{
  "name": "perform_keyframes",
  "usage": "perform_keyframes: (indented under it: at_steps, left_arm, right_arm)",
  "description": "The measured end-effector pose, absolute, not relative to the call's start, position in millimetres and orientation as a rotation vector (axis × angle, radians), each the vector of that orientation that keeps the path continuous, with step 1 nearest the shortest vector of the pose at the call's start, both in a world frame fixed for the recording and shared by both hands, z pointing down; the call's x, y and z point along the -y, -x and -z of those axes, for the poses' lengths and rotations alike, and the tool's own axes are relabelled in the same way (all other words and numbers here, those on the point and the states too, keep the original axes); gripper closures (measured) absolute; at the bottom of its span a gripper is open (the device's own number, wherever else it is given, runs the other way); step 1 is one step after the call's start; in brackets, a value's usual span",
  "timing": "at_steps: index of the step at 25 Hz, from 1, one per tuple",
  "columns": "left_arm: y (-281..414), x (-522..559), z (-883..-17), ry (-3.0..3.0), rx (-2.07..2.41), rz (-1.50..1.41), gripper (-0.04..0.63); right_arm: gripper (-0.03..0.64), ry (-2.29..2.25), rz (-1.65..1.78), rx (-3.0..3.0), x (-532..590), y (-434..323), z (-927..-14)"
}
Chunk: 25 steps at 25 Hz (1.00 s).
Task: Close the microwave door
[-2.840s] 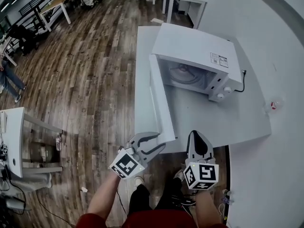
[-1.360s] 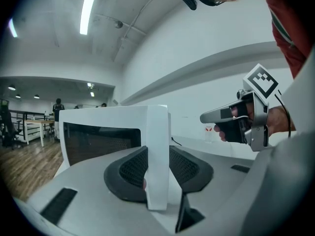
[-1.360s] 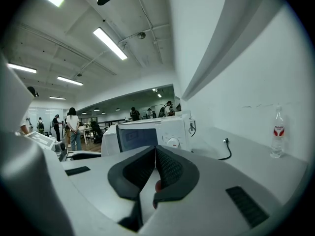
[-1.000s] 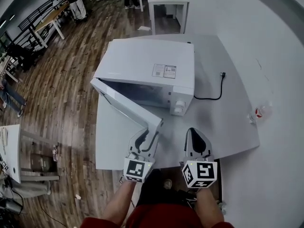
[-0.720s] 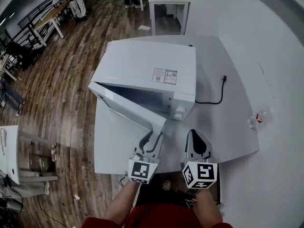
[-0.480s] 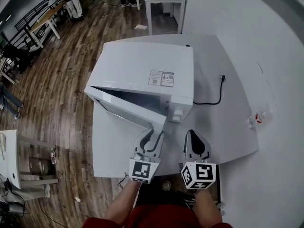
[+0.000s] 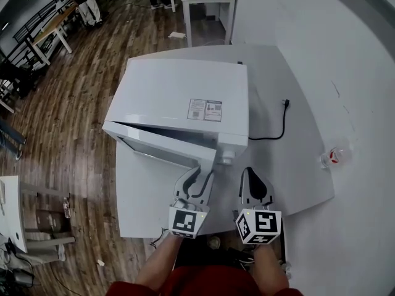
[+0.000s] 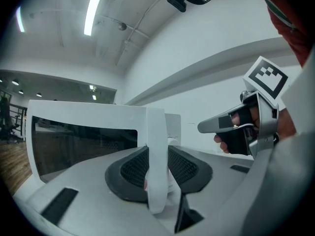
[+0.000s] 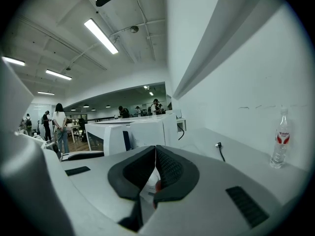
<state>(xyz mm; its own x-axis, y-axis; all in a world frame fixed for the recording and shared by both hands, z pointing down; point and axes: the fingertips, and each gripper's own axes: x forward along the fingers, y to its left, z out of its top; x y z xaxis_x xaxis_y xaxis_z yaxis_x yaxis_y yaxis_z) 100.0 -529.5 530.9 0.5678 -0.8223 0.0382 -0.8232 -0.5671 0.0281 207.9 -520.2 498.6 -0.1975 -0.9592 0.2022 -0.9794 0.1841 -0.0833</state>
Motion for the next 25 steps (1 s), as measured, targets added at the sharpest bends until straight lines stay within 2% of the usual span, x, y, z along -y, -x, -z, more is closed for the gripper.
perform_keyframes:
  at_steps: [25]
  left_arm:
    - [-114.0,569.0,-532.4,-2.781,1.389,-0.05,0.462]
  right_arm:
    - [0.589,-1.938,-0.311,2.319,556.6,-209.6,-500.2]
